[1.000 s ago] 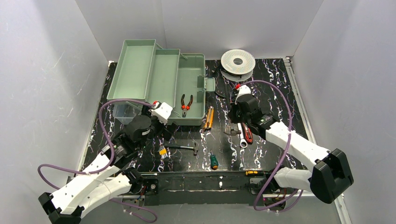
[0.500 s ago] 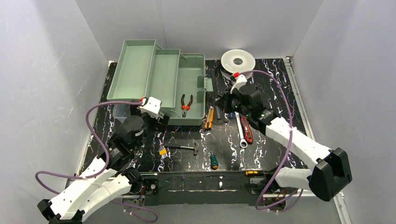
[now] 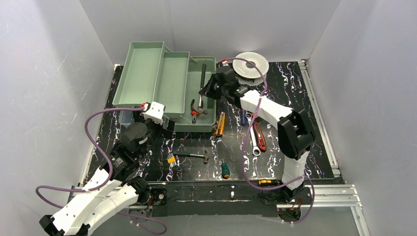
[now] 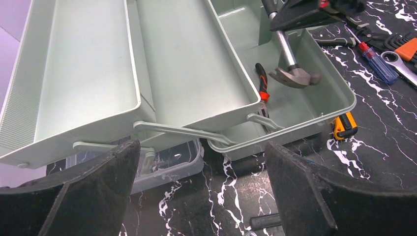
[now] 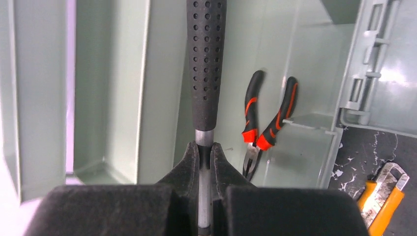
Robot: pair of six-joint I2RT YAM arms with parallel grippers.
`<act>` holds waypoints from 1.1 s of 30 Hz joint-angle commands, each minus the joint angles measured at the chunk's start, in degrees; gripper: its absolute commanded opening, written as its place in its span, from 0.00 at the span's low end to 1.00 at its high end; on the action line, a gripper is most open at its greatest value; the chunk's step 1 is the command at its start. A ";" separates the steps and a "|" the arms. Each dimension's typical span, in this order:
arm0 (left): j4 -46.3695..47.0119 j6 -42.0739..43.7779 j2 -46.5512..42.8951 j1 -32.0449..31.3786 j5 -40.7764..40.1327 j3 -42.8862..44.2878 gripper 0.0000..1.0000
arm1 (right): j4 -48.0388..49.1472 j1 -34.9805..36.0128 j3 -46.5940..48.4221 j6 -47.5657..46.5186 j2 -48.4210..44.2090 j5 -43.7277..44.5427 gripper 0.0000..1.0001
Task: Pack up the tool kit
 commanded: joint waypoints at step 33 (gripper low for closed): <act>-1.99 0.78 -0.42 0.91 4.88 1.20 0.98 | -13.17 4.39 -13.21 -15.60 -21.37 17.81 0.58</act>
